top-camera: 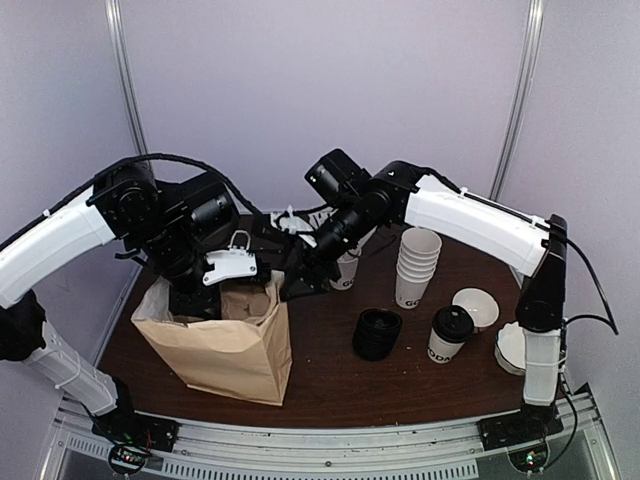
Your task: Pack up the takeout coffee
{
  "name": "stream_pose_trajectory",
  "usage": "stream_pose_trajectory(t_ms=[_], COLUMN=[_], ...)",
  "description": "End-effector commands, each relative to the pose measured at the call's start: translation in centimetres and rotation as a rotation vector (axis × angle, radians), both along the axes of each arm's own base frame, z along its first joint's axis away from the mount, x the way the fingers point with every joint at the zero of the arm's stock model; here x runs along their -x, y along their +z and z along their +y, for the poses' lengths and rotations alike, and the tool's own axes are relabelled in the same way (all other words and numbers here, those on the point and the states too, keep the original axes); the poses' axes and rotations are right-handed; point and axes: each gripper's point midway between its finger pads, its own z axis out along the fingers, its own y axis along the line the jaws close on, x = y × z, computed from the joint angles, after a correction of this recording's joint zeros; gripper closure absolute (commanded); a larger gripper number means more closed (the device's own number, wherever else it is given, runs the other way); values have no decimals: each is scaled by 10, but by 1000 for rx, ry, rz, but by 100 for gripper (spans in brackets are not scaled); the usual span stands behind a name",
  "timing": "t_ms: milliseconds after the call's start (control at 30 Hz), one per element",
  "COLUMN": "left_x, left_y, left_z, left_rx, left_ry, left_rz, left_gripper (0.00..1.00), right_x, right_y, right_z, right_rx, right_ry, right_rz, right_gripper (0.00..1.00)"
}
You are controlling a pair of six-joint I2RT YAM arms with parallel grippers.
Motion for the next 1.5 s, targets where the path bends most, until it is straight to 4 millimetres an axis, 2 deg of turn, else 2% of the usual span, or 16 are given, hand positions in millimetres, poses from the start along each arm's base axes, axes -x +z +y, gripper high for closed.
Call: stream_pose_trajectory(t_ms=[0, 100, 167, 200, 400, 567, 733, 867, 933, 1033, 1133, 1300, 1467], left_x=[19, 38, 52, 52, 25, 10, 2, -2, 0, 2, 5, 7, 6], left_y=[-4, -7, -8, -10, -26, -39, -35, -32, -22, -10, -8, -10, -9], left_z=[-24, -14, -11, -9, 4, 13, -5, -17, -26, -33, -36, -38, -37], left_rx=[62, 60, 79, 71, -68, -151, -55, 45, 118, 181, 199, 201, 199], left_ry=[-27, -22, -36, -26, 70, 78, 59, 69, 57, 41, 37, 38, 46], left_rz=[86, 171, 229, 229, 131, 83, 69, 124, 147, 185, 225, 250, 245], left_gripper=[80, 80, 78, 78, 80, 81, 81, 81, 80, 78, 78, 78, 78], right_x=[-59, -59, -56, -54, -41, -25, 23, 61, 73, 91, 98, 88, 83], right_y=[38, 30, 31, 33, 40, 47, 61, 59, 55, 62, 67, 64, 52], right_z=[32, 33, 30, 27, 3, -13, -41, -57, -55, -48, -32, 0, 18], right_rx=[-164, -146, -158, -160, -131, -133, -152, -93, -45, -24, 11, 57, 107], right_ry=[-164, -162, -160, -158, -127, -80, 111, 233, 254, 293, 286, 194, 152], right_rz=[-47, -28, -26, -32, -103, -125, -107, -161, -216, -277, -388, -479, -536], right_gripper=[33, 33, 33, 33, 33, 32, 32, 32, 33, 34, 34, 37, 37])
